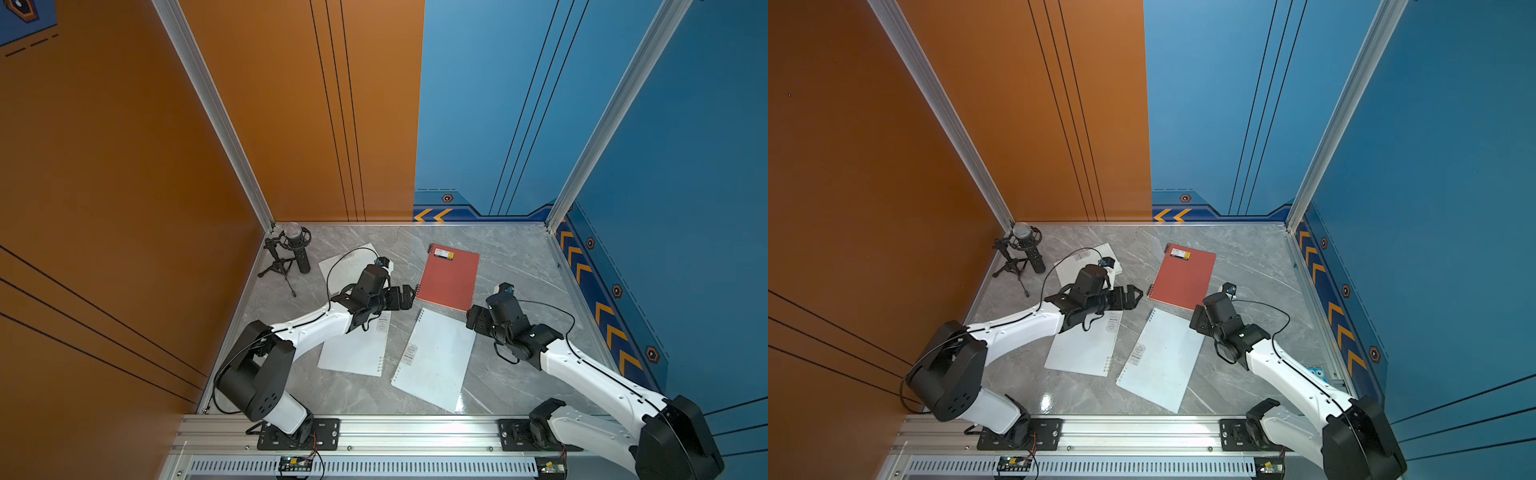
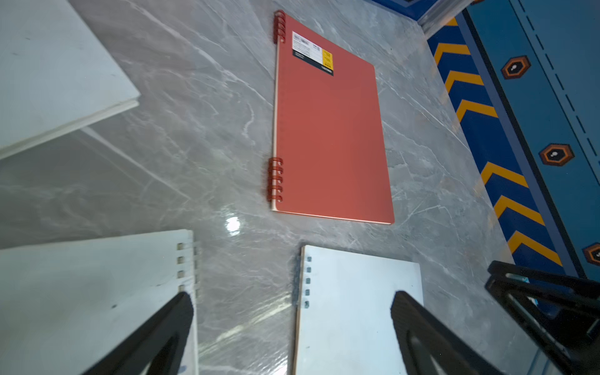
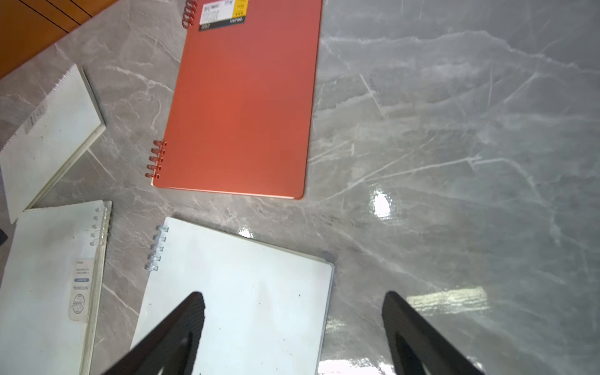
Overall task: Tear off pages from different notebooks
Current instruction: Move the notebook to the center of the board.
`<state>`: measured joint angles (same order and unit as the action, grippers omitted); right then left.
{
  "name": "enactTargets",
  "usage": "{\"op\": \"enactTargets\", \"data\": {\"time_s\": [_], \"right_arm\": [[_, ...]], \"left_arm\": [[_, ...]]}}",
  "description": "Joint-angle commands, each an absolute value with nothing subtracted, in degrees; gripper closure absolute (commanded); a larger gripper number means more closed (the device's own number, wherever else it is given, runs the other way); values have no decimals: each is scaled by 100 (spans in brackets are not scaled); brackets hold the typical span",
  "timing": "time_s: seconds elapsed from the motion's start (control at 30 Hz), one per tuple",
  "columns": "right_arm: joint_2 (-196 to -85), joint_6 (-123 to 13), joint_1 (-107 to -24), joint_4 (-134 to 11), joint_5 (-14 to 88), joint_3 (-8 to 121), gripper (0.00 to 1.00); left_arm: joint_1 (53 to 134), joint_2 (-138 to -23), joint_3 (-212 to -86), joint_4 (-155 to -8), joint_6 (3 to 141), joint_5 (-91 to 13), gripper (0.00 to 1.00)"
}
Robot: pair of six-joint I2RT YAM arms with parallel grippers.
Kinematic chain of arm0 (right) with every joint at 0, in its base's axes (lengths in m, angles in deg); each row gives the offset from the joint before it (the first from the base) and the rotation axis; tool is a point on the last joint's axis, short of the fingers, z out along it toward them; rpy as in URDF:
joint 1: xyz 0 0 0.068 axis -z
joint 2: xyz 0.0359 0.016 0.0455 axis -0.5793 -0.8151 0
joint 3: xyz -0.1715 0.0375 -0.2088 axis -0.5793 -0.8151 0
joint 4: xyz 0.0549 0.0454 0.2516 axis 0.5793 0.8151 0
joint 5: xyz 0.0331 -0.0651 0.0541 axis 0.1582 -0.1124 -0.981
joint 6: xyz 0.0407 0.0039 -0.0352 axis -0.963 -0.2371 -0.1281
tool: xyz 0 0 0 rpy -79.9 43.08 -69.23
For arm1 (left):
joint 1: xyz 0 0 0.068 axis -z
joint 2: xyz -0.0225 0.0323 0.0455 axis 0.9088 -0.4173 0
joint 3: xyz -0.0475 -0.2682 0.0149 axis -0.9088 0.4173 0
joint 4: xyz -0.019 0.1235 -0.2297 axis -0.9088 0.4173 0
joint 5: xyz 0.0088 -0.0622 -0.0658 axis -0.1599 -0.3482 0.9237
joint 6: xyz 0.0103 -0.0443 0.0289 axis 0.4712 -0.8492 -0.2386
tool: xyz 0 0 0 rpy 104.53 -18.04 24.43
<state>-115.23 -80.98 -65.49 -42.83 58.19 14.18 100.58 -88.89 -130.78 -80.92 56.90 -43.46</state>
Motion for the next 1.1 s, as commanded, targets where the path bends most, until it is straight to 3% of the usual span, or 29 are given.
{"op": "enactTargets", "data": {"time_s": [0.0, 0.27, 0.53, 0.73, 0.97, 1.07], "right_arm": [[-11723, -8542, -6689, -3862, 5984, 1309, 17], [-12648, -8691, -6716, -4400, 5576, 1452, 32], [-13452, -8587, -6657, -4970, 5104, 1833, 51], [-14173, -8459, -6477, -5083, 4886, 2442, 59], [-14754, -8303, -6273, -4997, 4869, 3182, 61], [-14712, -8190, -6243, -4866, 4798, 3229, 58]], "left_arm": [[10342, -9586, -13567, -7391, 5585, -4090, 2], [10470, -10712, -14364, -7392, 5342, -3751, 1], [10454, -10898, -14490, -7400, 5106, -3737, 5], [10351, -11104, -14911, -7400, 4911, -3607, 8], [9922, -11073, -15158, -7397, 4919, -3515, 9], [9744, -10862, -14902, -7392, 4947, -3451, 4]]}}
